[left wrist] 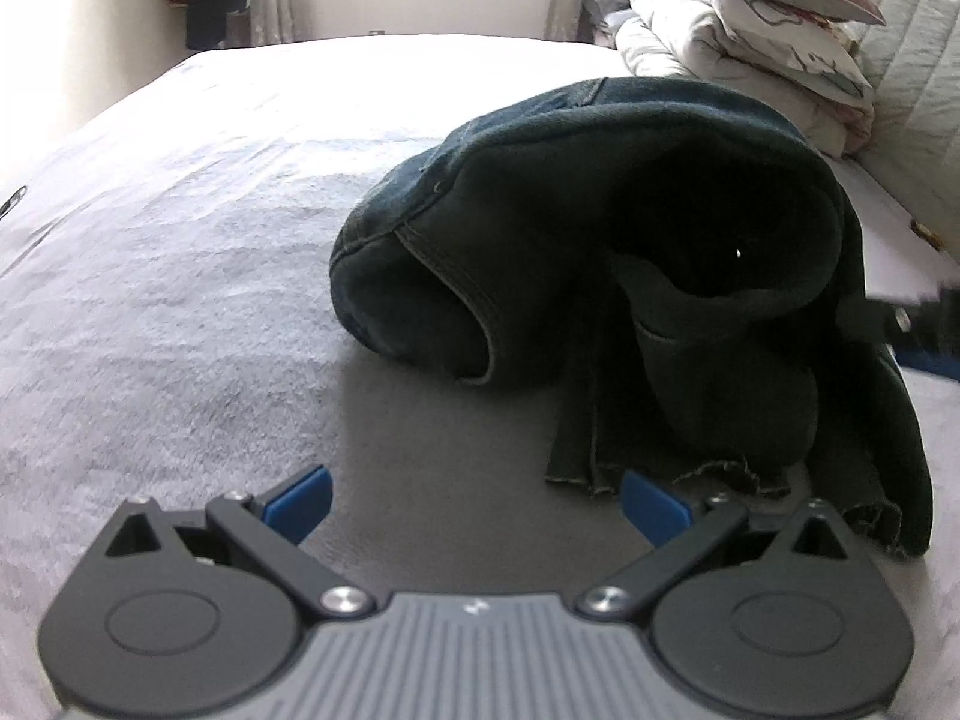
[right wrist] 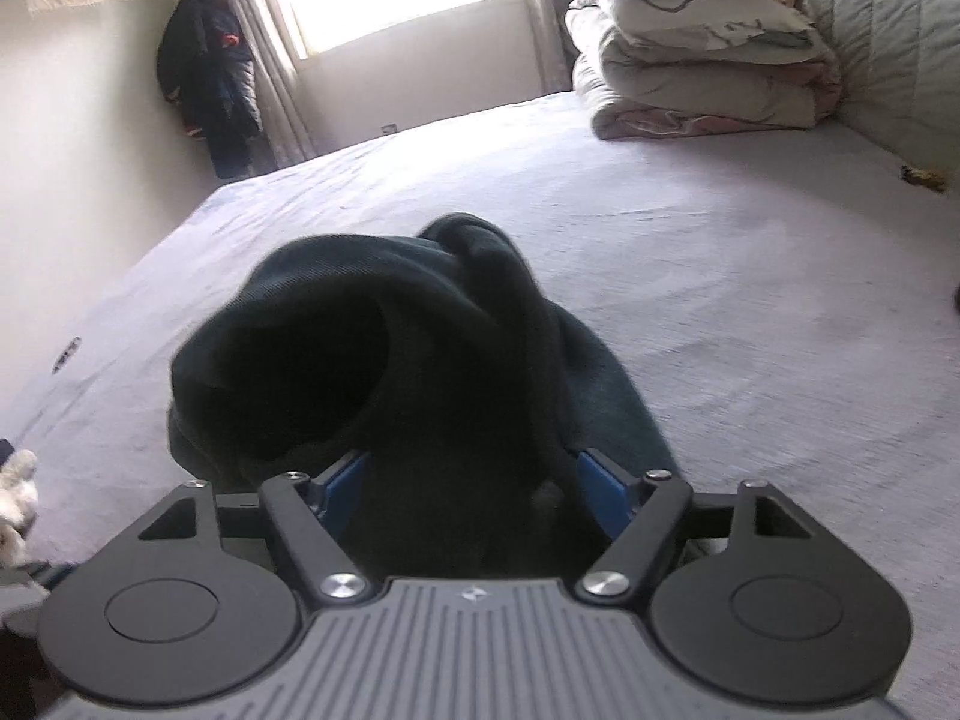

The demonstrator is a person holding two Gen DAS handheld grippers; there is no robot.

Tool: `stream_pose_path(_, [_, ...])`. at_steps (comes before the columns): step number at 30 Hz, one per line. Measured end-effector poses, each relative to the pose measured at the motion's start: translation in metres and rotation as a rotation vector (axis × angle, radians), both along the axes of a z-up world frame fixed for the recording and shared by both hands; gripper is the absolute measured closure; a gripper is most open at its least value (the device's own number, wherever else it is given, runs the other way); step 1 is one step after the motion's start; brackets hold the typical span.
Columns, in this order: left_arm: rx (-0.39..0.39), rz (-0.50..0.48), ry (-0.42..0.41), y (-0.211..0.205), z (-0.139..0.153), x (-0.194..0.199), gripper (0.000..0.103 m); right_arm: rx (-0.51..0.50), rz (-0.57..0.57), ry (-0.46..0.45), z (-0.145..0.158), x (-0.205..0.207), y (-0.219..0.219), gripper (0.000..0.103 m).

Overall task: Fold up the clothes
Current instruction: 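Grasp the jeans leg with the right gripper and lift it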

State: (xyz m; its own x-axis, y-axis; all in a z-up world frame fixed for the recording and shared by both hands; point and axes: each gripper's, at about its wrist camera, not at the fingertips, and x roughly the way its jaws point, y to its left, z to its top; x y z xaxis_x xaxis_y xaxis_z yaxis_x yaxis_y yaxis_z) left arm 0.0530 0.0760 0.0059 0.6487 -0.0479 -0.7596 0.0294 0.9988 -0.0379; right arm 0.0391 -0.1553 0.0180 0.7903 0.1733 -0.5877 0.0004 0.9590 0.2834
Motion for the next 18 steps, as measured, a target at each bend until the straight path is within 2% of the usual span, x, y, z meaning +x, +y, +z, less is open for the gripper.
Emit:
stream_pose_path(7, [-0.080,-0.004,0.027,0.012,-0.002,0.006,0.000,0.070,0.025,0.002,0.001,0.017,0.014,0.028])
stream_pose_path(14, [-0.079,0.017,0.022,0.014,-0.007,0.008,0.000,0.065,0.031,0.026,-0.005,0.031,0.022,0.028])
stream_pose_path(17, [-0.107,0.034,0.017,0.017,-0.008,0.009,0.000,0.110,0.047,0.045,-0.014,0.034,0.021,0.040])
stream_pose_path(18, [-0.126,0.038,0.021,0.020,-0.008,0.009,0.000,0.120,0.047,0.048,-0.017,0.035,0.020,0.051])
